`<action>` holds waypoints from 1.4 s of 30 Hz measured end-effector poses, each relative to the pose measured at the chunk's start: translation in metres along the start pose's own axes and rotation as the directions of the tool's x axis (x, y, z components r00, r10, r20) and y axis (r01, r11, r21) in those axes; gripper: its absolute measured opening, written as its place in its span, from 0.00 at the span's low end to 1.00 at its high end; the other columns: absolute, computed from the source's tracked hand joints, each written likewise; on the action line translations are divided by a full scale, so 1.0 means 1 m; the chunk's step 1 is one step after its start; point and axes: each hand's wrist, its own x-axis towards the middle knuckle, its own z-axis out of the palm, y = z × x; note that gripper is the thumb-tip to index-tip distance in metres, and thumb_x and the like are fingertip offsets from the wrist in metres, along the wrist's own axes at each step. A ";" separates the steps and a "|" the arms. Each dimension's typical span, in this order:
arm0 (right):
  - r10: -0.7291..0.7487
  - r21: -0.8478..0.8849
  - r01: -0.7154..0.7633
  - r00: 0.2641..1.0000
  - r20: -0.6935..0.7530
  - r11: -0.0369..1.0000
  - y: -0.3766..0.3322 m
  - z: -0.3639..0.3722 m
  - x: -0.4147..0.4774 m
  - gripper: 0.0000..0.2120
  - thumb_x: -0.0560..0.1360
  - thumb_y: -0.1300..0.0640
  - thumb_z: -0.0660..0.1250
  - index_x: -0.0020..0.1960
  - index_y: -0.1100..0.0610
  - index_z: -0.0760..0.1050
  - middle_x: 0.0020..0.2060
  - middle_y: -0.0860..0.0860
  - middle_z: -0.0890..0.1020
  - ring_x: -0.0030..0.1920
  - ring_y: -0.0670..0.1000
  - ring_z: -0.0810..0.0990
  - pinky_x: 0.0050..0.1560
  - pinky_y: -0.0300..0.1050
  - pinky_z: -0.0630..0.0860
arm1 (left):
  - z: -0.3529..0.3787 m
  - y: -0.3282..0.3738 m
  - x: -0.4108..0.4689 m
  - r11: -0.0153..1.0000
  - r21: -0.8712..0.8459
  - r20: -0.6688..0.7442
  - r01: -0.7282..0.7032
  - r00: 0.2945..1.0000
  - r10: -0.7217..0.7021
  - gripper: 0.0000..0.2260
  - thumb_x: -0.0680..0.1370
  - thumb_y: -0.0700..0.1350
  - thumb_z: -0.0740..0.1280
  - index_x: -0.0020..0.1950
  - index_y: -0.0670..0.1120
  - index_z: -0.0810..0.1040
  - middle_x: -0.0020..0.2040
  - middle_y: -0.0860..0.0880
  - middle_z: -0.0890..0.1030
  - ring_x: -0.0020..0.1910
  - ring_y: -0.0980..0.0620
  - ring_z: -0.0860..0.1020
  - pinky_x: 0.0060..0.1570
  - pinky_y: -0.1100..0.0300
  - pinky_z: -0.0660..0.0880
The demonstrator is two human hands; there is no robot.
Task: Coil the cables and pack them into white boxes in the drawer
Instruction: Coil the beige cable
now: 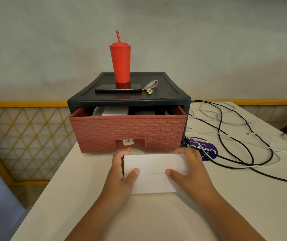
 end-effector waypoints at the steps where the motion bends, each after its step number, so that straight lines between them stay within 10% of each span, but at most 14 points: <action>1: 0.006 0.034 -0.007 1.000 0.009 0.999 0.001 -0.001 0.000 0.23 0.67 0.61 0.74 0.47 0.38 0.67 0.54 0.36 0.66 0.53 0.31 0.68 0.47 0.21 0.64 | -0.001 0.000 0.000 1.000 0.006 0.006 -0.004 1.000 0.004 0.19 0.76 0.34 0.65 0.55 0.57 0.67 0.56 0.68 0.71 0.51 0.71 0.74 0.53 0.67 0.69; 10: 0.134 0.253 -0.137 0.991 0.030 0.958 -0.001 -0.011 -0.019 0.20 0.56 0.48 0.71 0.48 0.39 0.74 0.54 0.49 0.78 0.54 0.53 0.78 0.58 0.55 0.74 | 0.000 0.006 -0.015 0.978 0.176 0.019 -0.113 0.994 0.112 0.13 0.69 0.46 0.63 0.51 0.56 0.67 0.62 0.66 0.68 0.57 0.70 0.70 0.50 0.70 0.68; 17: 0.091 0.191 -0.077 0.994 -0.067 0.979 -0.014 -0.020 -0.053 0.17 0.58 0.57 0.72 0.44 0.45 0.73 0.53 0.45 0.72 0.52 0.29 0.70 0.52 0.20 0.62 | -0.002 0.020 -0.040 0.914 0.337 0.078 -0.227 0.974 0.214 0.26 0.73 0.34 0.65 0.58 0.64 0.64 0.62 0.65 0.66 0.61 0.71 0.65 0.56 0.79 0.60; 22: 0.107 0.227 -0.088 0.991 -0.074 0.970 -0.015 -0.028 -0.077 0.27 0.62 0.69 0.76 0.48 0.43 0.71 0.51 0.43 0.75 0.50 0.35 0.74 0.47 0.24 0.68 | 0.007 0.025 -0.065 0.887 0.388 -0.001 -0.249 0.963 0.271 0.24 0.74 0.35 0.66 0.63 0.58 0.66 0.66 0.62 0.63 0.65 0.71 0.60 0.65 0.73 0.58; 27: 0.192 0.295 -0.180 0.981 -0.011 0.938 -0.016 -0.032 -0.106 0.38 0.59 0.68 0.77 0.55 0.35 0.67 0.47 0.44 0.80 0.49 0.42 0.79 0.46 0.33 0.73 | 0.019 0.046 -0.085 0.953 0.303 -0.112 0.014 0.993 0.021 0.22 0.75 0.49 0.67 0.68 0.54 0.67 0.76 0.55 0.51 0.75 0.54 0.50 0.73 0.53 0.53; 31: 0.118 0.238 -0.134 0.990 0.079 0.962 -0.032 -0.030 -0.132 0.31 0.57 0.66 0.76 0.52 0.40 0.72 0.43 0.39 0.83 0.47 0.38 0.80 0.42 0.28 0.73 | 0.041 0.078 -0.096 0.960 0.021 -0.120 0.278 0.954 -0.273 0.34 0.72 0.56 0.69 0.74 0.56 0.56 0.77 0.50 0.42 0.75 0.53 0.50 0.69 0.57 0.54; 37: 0.000 0.296 -0.083 0.963 0.269 0.952 -0.051 -0.026 -0.150 0.35 0.56 0.53 0.73 0.60 0.36 0.68 0.53 0.30 0.78 0.55 0.33 0.76 0.49 0.27 0.71 | 0.048 0.092 -0.108 0.923 -0.056 -0.019 0.381 0.924 -0.382 0.46 0.64 0.54 0.72 0.75 0.59 0.48 0.73 0.51 0.61 0.67 0.50 0.68 0.63 0.56 0.68; 42: -0.027 0.254 -0.075 0.926 0.376 0.964 -0.047 -0.025 -0.147 0.45 0.56 0.24 0.66 0.69 0.37 0.58 0.70 0.32 0.59 0.69 0.31 0.57 0.70 0.34 0.55 | 0.053 0.098 -0.118 0.917 -0.089 0.027 0.389 0.921 -0.389 0.28 0.75 0.45 0.64 0.74 0.54 0.58 0.68 0.52 0.68 0.62 0.51 0.72 0.55 0.61 0.69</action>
